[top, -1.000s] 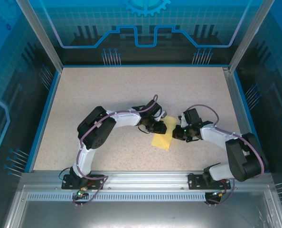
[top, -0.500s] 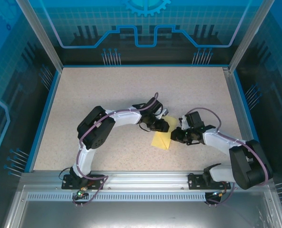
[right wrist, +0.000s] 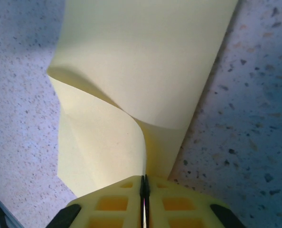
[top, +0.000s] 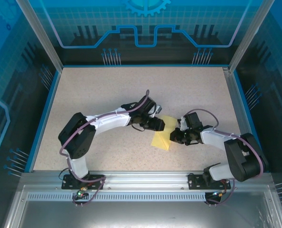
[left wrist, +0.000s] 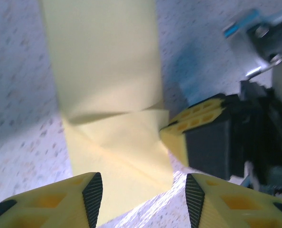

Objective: Fold a paper plane with a square sheet of paper (pick it up from the middle)

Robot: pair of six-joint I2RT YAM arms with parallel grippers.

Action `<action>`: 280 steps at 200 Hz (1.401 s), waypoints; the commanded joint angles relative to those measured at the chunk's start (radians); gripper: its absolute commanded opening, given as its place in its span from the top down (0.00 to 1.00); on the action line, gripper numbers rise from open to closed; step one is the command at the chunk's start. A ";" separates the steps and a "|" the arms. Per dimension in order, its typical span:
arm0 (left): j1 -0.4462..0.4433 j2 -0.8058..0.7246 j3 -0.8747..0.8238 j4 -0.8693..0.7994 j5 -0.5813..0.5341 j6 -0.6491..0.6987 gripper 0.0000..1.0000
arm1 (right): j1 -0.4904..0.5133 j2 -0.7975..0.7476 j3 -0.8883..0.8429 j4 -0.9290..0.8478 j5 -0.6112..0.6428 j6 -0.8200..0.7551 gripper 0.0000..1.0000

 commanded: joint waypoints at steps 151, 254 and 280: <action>-0.077 0.135 -0.084 0.279 -0.038 -0.214 0.47 | -0.034 -0.024 -0.061 0.034 -0.034 0.003 0.98; -0.076 0.150 -0.025 0.246 -0.063 -0.199 0.69 | -0.043 -0.022 -0.066 0.051 -0.050 0.003 0.98; -0.076 0.140 -0.022 0.232 -0.063 -0.191 0.76 | -0.047 -0.032 -0.067 0.051 -0.053 0.003 0.95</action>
